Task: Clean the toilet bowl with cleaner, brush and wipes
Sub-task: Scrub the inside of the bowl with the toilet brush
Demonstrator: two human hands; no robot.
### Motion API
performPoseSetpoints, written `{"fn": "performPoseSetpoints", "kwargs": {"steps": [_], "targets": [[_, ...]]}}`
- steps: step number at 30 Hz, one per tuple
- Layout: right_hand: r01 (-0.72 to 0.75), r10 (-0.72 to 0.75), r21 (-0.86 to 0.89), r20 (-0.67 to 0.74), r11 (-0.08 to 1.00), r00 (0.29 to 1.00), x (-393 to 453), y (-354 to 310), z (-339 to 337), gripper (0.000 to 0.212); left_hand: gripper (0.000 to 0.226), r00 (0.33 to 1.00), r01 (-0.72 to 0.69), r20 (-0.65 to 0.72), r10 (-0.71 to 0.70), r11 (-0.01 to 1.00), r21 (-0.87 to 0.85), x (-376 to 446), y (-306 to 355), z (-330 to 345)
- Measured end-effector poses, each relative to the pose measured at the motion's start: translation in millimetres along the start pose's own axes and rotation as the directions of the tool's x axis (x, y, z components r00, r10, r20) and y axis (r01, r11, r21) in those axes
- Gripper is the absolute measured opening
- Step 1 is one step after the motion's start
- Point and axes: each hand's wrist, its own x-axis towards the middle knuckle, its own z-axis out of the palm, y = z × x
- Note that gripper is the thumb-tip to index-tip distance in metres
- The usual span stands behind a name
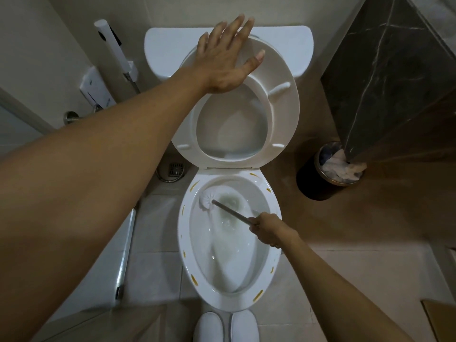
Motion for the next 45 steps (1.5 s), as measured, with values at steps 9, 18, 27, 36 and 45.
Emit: {"fn": "performPoseSetpoints", "kwargs": {"steps": [9, 18, 27, 36, 45], "targets": [[-0.027, 0.026, 0.367, 0.01, 0.93, 1.0, -9, 40, 42, 0.042, 0.07, 1.0, -0.004, -0.021, 0.004, 1.0, 0.018, 1, -1, 2], [0.039, -0.027, 0.23, -0.053, 0.972, 0.998, -21, 31, 40, 0.034, 0.075, 1.0, 0.01, 0.017, -0.011, 1.0, 0.022, 2, 0, 2], [0.054, -0.044, 0.217, -0.05, 0.975, 0.998, -48, 21, 34, 0.035, 0.073, 0.997, 0.029, 0.077, -0.029, 1.0, 0.006, -4, 6, -10], [0.019, -0.012, 0.166, -0.04, 0.986, 0.999, -58, 8, 14, 0.034, 0.075, 0.996, 0.028, 0.084, -0.027, 1.0, -0.004, -13, 2, -16], [-0.013, 0.012, 0.138, 0.003, 0.99, 1.0, -85, 2, -7, 0.034, 0.074, 0.982, 0.108, 0.156, -0.109, 0.994, 0.013, -62, -14, -25]]}}
